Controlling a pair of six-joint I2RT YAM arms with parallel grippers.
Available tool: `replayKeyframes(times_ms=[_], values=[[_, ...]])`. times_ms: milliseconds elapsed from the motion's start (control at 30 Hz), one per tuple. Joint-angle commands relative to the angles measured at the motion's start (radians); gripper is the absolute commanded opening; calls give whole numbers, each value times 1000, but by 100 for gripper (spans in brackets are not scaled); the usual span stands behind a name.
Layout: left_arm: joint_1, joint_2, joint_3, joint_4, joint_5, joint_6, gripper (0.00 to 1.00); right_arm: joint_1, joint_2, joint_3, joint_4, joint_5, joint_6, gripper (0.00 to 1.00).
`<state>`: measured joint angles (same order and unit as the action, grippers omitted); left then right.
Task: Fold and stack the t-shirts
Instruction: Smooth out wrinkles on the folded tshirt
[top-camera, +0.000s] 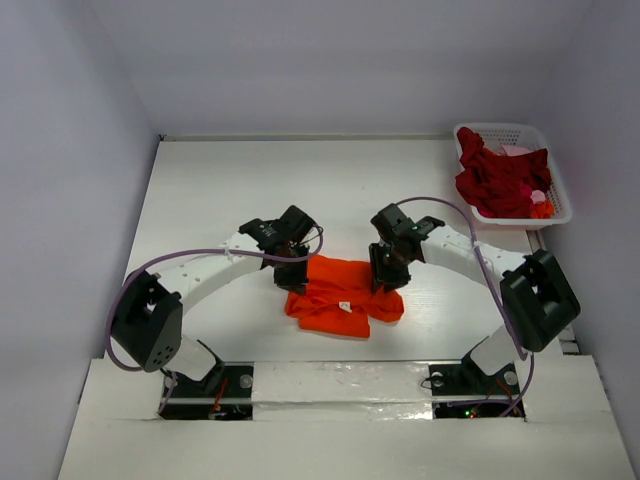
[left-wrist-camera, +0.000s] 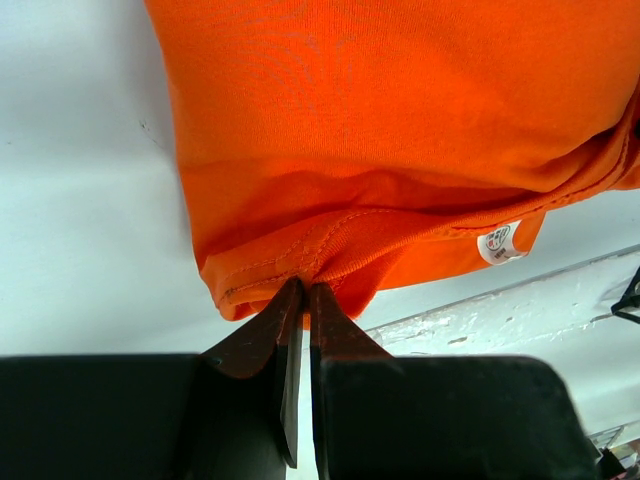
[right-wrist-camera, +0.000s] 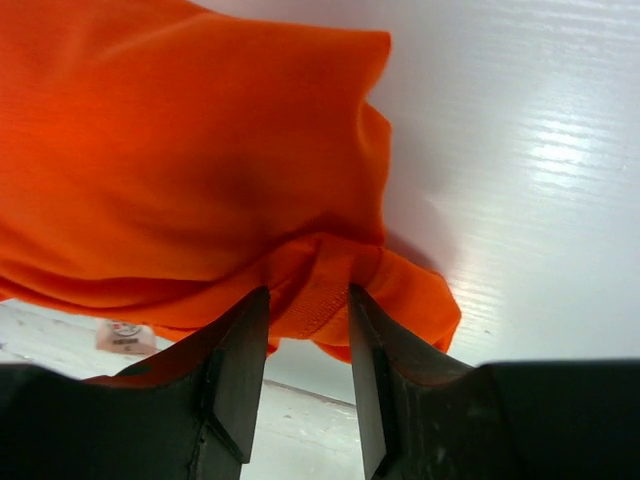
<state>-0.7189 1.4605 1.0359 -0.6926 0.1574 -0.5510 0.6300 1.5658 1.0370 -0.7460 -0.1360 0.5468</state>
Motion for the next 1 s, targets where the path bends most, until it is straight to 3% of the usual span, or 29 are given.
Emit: replayKeyframes(times_ms=[0,200,367,467,633,667,767,967], values=[[-5,-40,6,-8,7,-6,0,8,-1,-21,45,35,5,42],[-5,-45,7,-12,4,-4,0,8,11,-40,60,36,12,31],[-5,-46,6,-10,5,-4,0,8,11,-48,60,39,8,8],[-5,-46,7,-8,5,-4,0,8,0,-49,56,44,13,0],[-5,-45,7,-7,7,-4,0,8,-27,-23,27,61,15,0],[-5,-45,7,-7,7,-4,0,8,-30,-15,20,70,15,16],[-5,-43,7,-7,7,-4,0,8,-41,3,13,81,18,36],[-5,-51,4,-8,7,-6,0,8,-21,23,10,90,15,42]])
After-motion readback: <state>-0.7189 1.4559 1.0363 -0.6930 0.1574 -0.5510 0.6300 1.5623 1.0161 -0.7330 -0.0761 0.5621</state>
